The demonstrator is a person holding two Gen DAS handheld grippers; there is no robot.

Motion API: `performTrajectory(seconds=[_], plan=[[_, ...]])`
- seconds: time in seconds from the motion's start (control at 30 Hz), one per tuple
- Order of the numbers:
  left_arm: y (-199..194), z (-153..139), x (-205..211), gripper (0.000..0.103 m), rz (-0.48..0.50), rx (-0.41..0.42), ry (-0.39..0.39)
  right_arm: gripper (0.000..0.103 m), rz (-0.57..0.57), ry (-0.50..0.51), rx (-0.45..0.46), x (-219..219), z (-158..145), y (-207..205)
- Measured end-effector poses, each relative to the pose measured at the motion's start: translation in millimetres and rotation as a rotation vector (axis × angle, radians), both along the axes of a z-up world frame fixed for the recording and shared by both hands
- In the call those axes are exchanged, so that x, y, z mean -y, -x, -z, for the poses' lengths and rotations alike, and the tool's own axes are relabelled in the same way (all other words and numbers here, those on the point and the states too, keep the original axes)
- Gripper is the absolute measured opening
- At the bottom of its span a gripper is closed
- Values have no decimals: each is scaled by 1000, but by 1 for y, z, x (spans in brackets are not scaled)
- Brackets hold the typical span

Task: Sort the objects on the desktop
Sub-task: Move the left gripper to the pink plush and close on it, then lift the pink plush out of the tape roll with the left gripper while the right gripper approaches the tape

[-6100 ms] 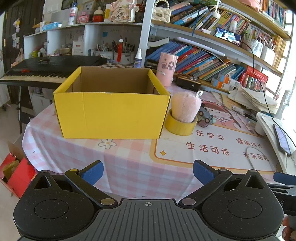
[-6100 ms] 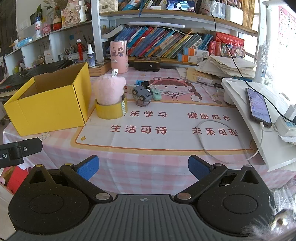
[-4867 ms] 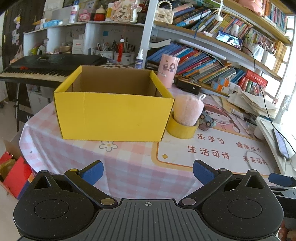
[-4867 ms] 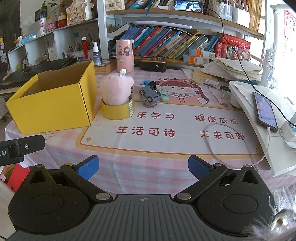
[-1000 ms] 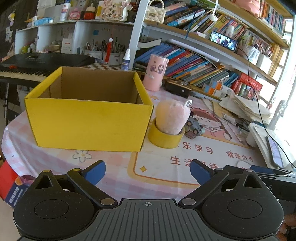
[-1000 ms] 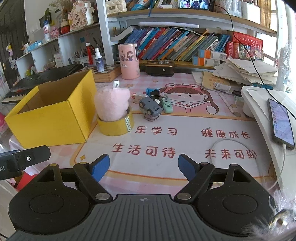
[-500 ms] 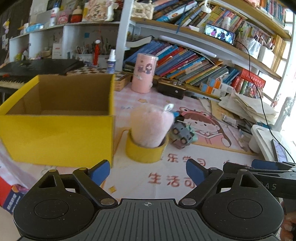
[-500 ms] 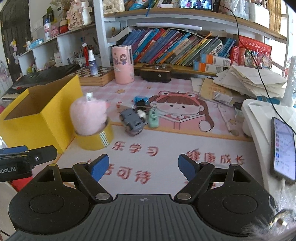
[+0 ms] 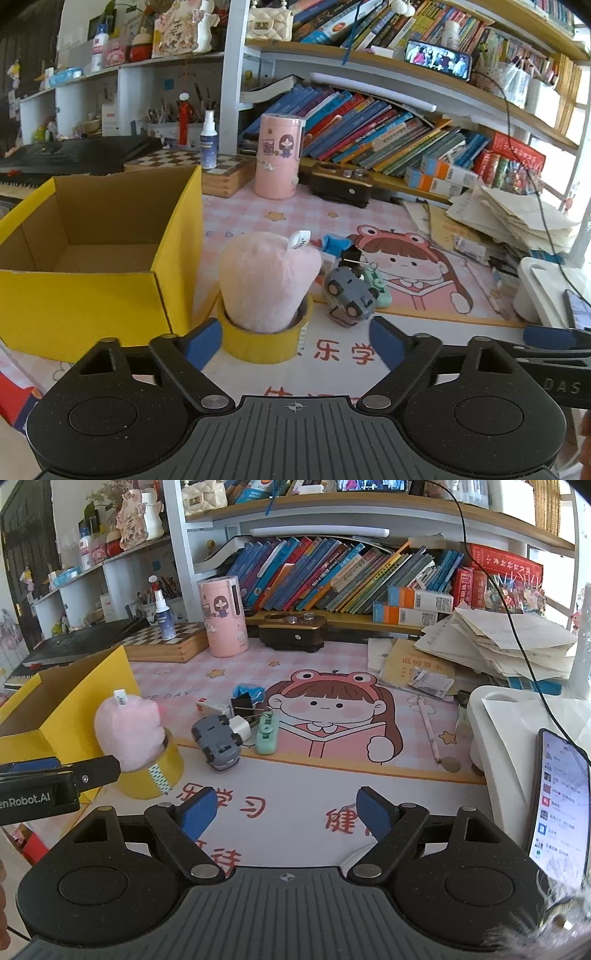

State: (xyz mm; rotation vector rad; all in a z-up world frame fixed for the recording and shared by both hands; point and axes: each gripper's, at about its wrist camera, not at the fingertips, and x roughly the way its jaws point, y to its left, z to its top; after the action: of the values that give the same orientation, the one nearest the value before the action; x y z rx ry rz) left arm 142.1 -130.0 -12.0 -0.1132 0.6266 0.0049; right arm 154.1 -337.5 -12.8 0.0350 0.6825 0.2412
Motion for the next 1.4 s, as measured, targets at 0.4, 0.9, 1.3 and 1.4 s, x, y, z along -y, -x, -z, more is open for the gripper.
performTrajectory(seconds=[0.4,0.9,1.3,1.4], plan=[[-23,2,7,81,-79,-2,-42,82,-46,-10,10,14,1,-20],[-60,20,14,50,-137,-45,-146,82,-67,-5,9,19,2,-31],[-38,-14,24,0,-17,71,-25,82,-40,-31,-9,32,6,-39],[-35,-20,24,0,-19,84,-33,82,-58,-43,-19,28,7,-42]])
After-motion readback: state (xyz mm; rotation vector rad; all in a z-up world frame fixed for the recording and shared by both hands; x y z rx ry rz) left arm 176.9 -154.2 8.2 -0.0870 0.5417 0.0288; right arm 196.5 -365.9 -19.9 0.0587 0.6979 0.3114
